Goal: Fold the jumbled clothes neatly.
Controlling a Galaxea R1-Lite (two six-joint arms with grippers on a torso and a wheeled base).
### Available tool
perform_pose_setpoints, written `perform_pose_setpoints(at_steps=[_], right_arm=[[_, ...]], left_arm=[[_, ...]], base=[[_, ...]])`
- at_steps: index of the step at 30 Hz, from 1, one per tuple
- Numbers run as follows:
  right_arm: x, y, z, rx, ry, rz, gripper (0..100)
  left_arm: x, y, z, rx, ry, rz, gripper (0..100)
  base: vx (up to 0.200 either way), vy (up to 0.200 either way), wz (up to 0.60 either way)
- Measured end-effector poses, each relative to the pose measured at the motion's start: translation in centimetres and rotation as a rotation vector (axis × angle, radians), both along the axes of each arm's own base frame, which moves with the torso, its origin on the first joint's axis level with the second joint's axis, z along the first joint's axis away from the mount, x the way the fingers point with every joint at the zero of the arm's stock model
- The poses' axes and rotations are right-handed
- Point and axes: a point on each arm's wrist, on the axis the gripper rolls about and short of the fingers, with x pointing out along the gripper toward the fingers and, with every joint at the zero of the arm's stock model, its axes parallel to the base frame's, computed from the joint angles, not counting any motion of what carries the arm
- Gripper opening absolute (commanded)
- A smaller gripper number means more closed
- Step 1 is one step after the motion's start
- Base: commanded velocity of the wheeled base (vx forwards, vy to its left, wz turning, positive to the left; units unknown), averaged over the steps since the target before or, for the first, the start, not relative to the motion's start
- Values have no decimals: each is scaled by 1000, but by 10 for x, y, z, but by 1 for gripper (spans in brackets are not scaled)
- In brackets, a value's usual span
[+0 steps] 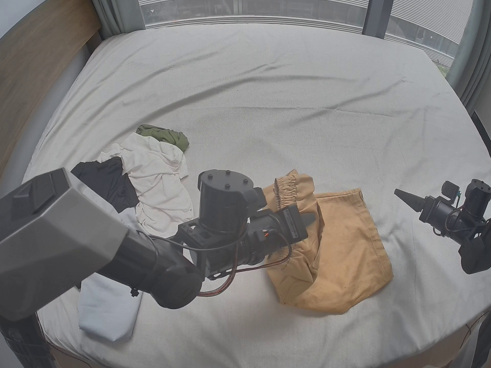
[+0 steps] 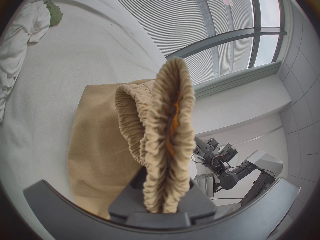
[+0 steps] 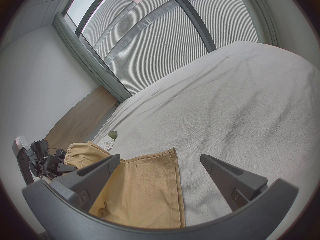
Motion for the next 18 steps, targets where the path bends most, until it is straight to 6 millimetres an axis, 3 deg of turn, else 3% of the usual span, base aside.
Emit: perform_pose_setpoints(at_steps=[18], right_arm=[[1, 4, 0, -1, -1, 10, 100]], left_arm=[[3, -44, 10, -42, -2, -68, 0]], base=[[0, 0, 0]])
